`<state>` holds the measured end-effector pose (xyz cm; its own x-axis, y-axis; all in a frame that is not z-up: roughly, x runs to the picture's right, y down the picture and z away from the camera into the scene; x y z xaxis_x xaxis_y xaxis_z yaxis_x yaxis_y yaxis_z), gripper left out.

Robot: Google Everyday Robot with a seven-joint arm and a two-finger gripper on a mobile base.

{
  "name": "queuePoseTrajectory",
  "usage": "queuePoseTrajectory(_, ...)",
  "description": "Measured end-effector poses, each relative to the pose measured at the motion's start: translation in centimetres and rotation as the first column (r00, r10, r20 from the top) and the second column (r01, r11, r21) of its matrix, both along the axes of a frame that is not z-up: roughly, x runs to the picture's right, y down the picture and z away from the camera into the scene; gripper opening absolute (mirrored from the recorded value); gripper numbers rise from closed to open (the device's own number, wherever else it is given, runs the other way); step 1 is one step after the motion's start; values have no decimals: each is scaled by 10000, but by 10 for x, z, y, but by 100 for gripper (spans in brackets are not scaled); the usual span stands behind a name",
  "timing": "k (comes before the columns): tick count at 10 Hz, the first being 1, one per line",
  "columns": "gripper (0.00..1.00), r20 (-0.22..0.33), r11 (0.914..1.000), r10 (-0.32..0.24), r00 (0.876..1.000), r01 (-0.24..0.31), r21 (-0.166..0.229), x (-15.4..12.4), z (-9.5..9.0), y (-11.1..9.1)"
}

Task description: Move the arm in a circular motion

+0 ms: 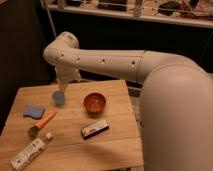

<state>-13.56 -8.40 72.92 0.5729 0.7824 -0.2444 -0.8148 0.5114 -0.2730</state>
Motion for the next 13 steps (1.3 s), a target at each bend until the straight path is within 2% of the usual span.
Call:
queuePoseTrajectory(1,65,-535,9978,662,9964,-657,114,33,6,-20)
queuePoseTrajectory(2,65,-1055,9913,1318,9856,-1305,194,67,10,-33)
queuePoseTrajectory(3,65,-1626,9799,1991,9664,-1981,224,103,12,-40)
queuePoseTrajectory(6,65,-2929,9507,3014,9074,-3093,199,179,8,-26)
queuePoseTrajectory(9,65,-4018,9212,3648,8400,-3883,245,244,-1,8)
queuePoseTrajectory(11,65,-4646,8895,4158,7818,-4561,284,286,-11,41)
queuePoseTrajectory(12,65,-4694,8686,4466,7617,-4950,231,293,-16,54)
queuePoseTrajectory(13,65,-4610,8312,5000,7331,-5556,180,301,-24,71)
